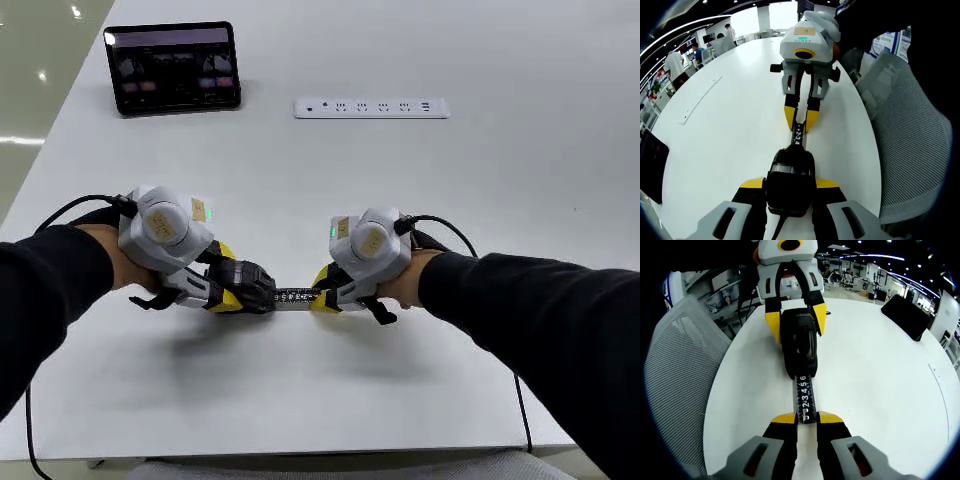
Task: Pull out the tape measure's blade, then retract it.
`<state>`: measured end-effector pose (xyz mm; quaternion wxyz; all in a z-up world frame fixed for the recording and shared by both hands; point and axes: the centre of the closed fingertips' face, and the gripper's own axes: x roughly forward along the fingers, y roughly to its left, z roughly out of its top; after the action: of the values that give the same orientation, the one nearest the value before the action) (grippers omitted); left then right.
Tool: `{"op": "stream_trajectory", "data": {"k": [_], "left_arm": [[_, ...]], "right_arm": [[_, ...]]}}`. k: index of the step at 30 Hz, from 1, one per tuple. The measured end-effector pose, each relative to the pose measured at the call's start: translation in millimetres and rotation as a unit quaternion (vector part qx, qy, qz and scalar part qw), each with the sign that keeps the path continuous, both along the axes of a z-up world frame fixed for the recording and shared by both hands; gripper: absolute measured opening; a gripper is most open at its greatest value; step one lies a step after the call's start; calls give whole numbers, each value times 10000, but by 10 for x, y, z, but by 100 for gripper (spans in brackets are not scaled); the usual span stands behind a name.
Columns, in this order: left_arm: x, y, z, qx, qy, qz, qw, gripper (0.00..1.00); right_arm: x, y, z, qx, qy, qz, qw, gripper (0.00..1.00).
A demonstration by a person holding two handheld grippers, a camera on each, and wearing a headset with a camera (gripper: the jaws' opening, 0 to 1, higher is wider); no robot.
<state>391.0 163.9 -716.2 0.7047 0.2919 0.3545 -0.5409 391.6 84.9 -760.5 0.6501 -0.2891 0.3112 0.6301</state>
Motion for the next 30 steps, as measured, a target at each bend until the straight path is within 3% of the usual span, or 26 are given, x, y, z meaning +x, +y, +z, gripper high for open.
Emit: {"op": "stream_trajectory", "data": {"k": [30], "left_arm": [[8,-7,-6,0,-35,109,9999,31]], "right_arm": [[17,-314,11,-110,5,-146,9998,9]]}}
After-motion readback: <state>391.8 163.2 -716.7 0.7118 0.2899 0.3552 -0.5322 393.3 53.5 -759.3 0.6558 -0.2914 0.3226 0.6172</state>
